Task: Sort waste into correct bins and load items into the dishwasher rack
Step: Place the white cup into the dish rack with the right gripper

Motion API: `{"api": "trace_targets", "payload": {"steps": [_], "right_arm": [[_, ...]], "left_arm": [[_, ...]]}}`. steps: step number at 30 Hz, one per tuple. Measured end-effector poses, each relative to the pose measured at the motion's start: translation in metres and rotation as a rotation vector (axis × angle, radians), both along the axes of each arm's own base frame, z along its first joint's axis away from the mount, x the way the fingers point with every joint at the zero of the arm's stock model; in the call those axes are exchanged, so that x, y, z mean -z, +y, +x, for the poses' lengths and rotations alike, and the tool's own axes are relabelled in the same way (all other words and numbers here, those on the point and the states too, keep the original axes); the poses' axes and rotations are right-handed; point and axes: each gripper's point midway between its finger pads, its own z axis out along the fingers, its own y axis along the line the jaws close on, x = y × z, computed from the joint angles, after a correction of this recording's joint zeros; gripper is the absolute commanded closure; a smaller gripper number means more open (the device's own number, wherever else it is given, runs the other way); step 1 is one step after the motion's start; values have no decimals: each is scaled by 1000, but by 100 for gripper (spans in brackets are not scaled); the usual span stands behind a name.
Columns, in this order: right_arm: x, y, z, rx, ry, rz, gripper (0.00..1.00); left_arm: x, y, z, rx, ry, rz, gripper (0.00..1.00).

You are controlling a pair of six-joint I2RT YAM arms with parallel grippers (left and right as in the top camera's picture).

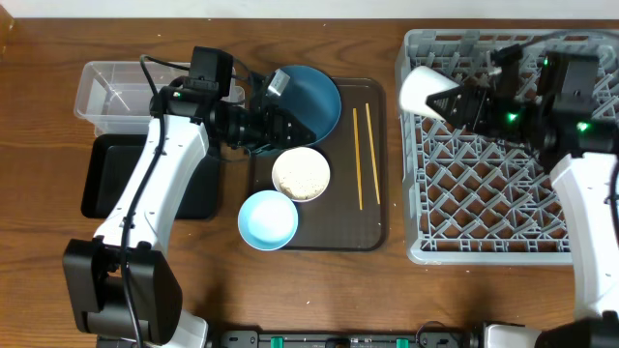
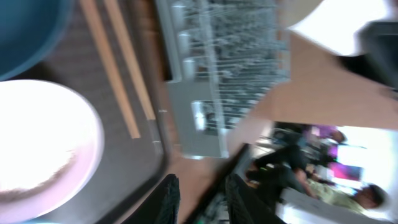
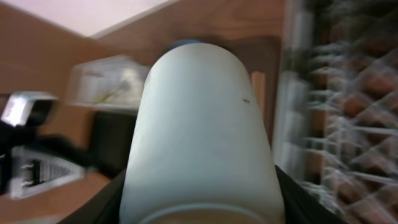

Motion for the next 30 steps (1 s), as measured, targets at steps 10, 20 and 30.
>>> {"api": "trace_targets", "payload": {"steps": [10, 20, 30], "right_arm": [[7, -18, -50, 45, 193, -408, 50], [57, -33, -102, -26, 527, -534, 50], [111, -35, -109, -46, 618, -556, 49]], "left_arm": [[32, 28, 9, -83, -3, 240, 71], [41, 39, 12, -109, -10, 316, 71], [41, 39, 12, -110, -8, 320, 71]]}}
